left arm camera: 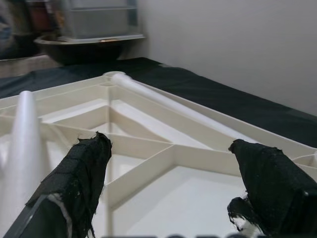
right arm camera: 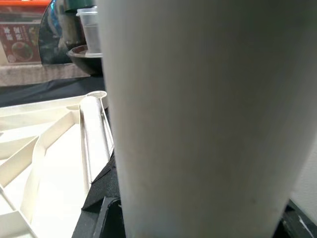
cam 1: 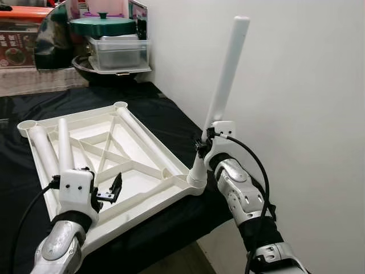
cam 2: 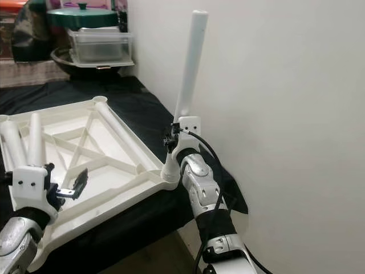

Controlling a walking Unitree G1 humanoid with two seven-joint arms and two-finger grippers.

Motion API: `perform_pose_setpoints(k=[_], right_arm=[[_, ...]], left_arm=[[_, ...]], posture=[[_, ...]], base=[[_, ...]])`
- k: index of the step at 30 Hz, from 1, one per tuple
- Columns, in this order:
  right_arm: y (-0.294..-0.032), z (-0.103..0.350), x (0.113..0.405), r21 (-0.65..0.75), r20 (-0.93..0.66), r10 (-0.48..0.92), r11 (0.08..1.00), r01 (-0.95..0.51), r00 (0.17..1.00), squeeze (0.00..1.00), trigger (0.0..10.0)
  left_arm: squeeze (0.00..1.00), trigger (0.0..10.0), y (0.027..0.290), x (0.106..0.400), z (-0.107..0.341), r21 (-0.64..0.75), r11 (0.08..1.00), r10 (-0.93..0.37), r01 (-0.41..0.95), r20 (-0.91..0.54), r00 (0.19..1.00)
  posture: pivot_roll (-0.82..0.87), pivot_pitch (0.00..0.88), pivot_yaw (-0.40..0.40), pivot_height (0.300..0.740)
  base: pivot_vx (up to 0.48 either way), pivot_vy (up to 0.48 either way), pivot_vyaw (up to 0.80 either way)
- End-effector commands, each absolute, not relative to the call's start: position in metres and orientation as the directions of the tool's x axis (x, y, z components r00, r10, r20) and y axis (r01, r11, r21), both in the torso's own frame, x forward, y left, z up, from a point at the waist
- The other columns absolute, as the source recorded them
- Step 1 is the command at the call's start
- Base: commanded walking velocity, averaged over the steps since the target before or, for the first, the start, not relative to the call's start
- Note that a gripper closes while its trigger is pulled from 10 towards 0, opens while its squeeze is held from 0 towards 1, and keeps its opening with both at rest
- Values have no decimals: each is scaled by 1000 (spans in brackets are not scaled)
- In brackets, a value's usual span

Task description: Building children table

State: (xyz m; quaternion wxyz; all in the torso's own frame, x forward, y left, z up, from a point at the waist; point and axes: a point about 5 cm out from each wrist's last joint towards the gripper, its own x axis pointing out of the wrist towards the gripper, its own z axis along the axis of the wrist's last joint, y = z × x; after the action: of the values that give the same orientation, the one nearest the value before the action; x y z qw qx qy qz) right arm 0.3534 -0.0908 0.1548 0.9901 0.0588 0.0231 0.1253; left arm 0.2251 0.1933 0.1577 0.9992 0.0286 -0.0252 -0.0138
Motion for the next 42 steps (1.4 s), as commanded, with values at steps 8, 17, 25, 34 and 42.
perform_pose_setpoints(k=[8, 17, 25, 34, 42], right_arm=[[-95, 117, 345, 166, -169, 186, 973, -158, 968, 0, 10000], [-92, 142, 344, 201, -34, 248, 951, -237, 968, 1000, 10000], [-96, 186, 344, 179, 118, 315, 926, -332, 942, 1000, 10000], [-107, 218, 342, 66, 186, 442, 885, -460, 877, 1000, 10000], [-121, 231, 358, -15, 143, 574, 816, -578, 806, 0, 10000]], left_arm=[[0, 10000, 193, 226, 155, 69, 997, -21, 19, 39, 999], [0, 10000, 194, 228, 156, 73, 997, -24, 21, 43, 999], [0, 10000, 195, 229, 156, 76, 997, -28, 24, 44, 999], [0, 10000, 191, 233, 156, 72, 996, -51, 48, 47, 998], [0, 10000, 186, 236, 155, 69, 995, -72, 69, 50, 996]], posture=[[72, 0, -78, 740], [67, 0, -74, 740], [47, 0, -64, 740], [20, 0, -54, 740], [18, 0, -63, 740]], base=[[0, 0, 0], [0, 0, 0], [0, 0, 0], [0, 0, 0], [0, 0, 0]])
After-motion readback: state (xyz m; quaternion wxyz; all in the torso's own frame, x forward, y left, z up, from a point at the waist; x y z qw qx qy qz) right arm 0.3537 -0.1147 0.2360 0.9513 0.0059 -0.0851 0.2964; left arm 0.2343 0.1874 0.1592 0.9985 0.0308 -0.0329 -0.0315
